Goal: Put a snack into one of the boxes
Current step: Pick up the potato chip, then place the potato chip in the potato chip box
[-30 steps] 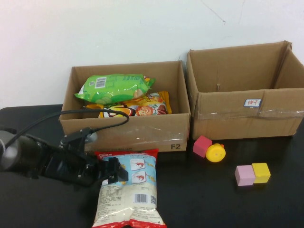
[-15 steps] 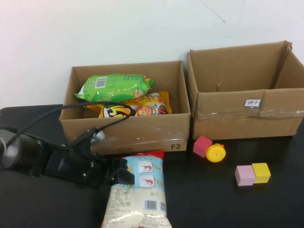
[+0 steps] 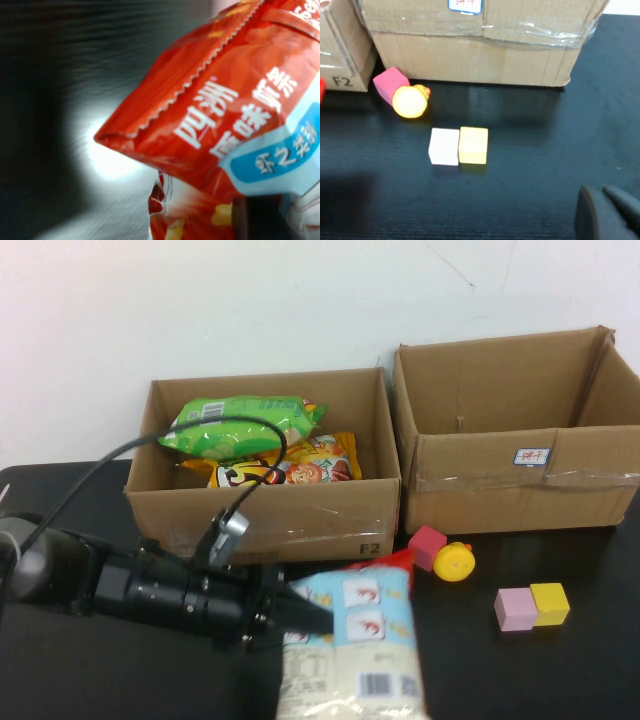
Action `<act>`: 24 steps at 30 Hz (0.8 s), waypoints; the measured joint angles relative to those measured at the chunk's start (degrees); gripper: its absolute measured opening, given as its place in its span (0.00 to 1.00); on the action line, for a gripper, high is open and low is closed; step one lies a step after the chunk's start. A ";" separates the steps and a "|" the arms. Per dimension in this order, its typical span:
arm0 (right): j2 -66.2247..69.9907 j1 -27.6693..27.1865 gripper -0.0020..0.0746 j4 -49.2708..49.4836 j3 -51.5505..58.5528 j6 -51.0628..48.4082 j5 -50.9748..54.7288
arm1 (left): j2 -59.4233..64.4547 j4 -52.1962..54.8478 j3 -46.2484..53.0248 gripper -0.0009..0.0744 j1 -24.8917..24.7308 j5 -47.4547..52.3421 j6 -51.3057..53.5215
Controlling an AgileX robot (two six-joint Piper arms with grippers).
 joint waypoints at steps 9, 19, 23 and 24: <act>0.00 0.00 0.03 -0.23 0.63 0.00 -0.83 | -3.59 -11.30 0.00 0.21 -0.11 3.59 1.61; 0.10 0.00 0.03 -0.35 0.63 0.00 -1.87 | -15.24 -11.45 -14.19 0.21 -0.33 -5.45 -0.20; 0.10 0.00 0.03 -0.35 0.63 0.00 -2.25 | -16.31 -11.83 -22.00 0.20 -0.33 -22.16 1.66; 0.10 0.00 0.03 -0.35 0.63 0.00 -2.37 | -16.10 -11.96 -23.67 0.20 -0.33 -27.05 1.91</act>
